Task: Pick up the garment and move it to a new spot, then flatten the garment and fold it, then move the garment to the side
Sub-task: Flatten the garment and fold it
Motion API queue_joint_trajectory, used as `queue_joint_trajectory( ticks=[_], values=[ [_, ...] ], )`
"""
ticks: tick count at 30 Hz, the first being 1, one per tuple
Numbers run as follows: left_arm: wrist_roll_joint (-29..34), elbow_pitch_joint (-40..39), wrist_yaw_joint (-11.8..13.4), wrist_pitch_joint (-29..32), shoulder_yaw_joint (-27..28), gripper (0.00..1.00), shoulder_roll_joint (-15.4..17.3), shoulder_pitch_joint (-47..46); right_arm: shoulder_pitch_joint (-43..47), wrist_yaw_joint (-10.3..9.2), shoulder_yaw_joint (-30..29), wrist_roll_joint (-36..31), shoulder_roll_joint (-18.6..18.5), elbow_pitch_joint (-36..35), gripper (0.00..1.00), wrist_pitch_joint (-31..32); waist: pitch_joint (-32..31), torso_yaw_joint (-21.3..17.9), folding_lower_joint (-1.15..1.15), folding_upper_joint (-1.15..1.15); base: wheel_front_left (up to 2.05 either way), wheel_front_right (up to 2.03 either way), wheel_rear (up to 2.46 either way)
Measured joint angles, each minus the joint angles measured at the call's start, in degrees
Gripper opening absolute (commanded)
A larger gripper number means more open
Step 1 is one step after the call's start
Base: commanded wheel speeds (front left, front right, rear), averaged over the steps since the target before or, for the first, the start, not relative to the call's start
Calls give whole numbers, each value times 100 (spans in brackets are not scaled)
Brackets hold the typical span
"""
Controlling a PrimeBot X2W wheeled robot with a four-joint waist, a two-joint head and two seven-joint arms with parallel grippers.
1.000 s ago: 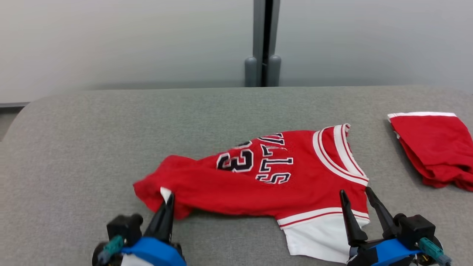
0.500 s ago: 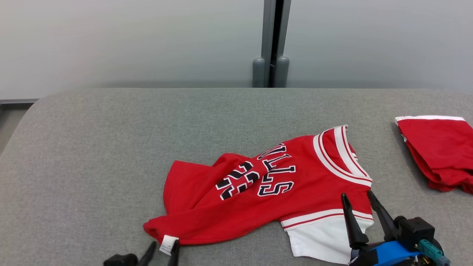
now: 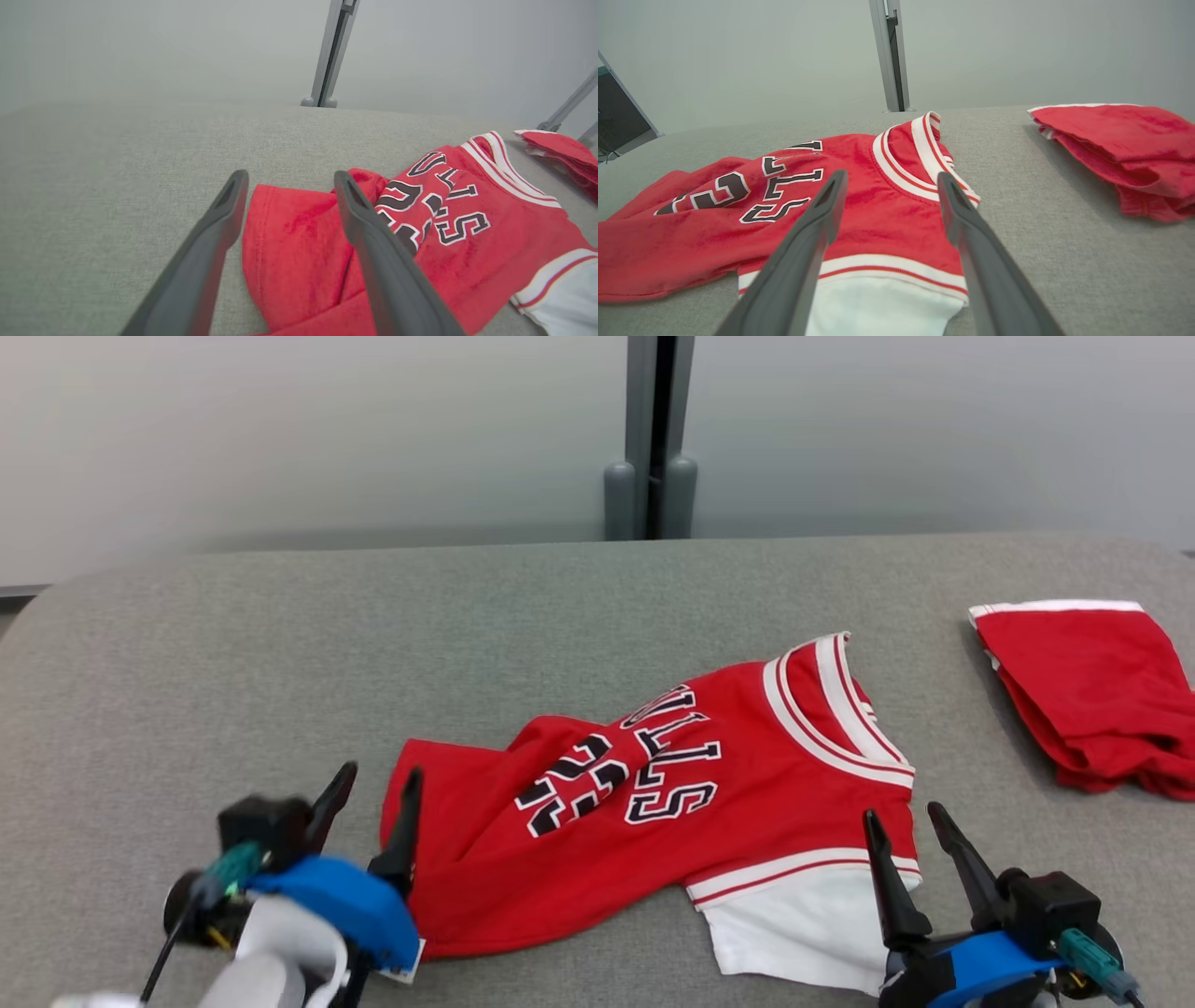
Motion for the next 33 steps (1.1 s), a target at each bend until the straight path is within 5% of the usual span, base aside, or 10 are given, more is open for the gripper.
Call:
queue_joint_trajectory(
  ticks=[8, 19, 20, 21, 23, 27, 33],
  values=[
    [286, 1234, -448, 1194, -713, 100, -56, -1405, -244, 0, 140, -45, 0, -48, 100, 52, 368, -277, 0, 0, 0, 0, 0],
    [330, 2229, -686, 1511, -1250, 100, -201, -2086, -410, 0, 167, -55, 0, -38, 100, 38, 700, -566, 1, 0, 0, 0, 0],
    [375, 2328, -671, 1497, -1269, 82, -191, -2138, -414, 0, 176, -45, 0, -31, 100, 31, 717, -584, 1, 0, 0, 0, 0],
    [415, 2431, -671, 1484, -1289, 45, -180, -2188, -426, 0, 186, -32, 0, -19, 100, 24, 730, -598, 1, 0, 0, 0, 0],
    [421, 2573, -671, 1424, -1314, 0, -193, -2243, -450, 0, 194, -26, 0, 1, 100, 11, 750, -614, 1, 0, 0, 0, 0],
    [535, 2676, -612, 1007, -1339, 0, -222, -2402, -476, 0, 185, -22, 0, 33, 100, -8, 772, -615, 1, 0, 0, 0, 0],
    [922, 2754, -115, 100, -1298, 0, -224, -2862, -505, 0, 134, -7, 0, 64, 100, -35, 768, -593, 1, 0, 0, 0, 0]
  ],
)
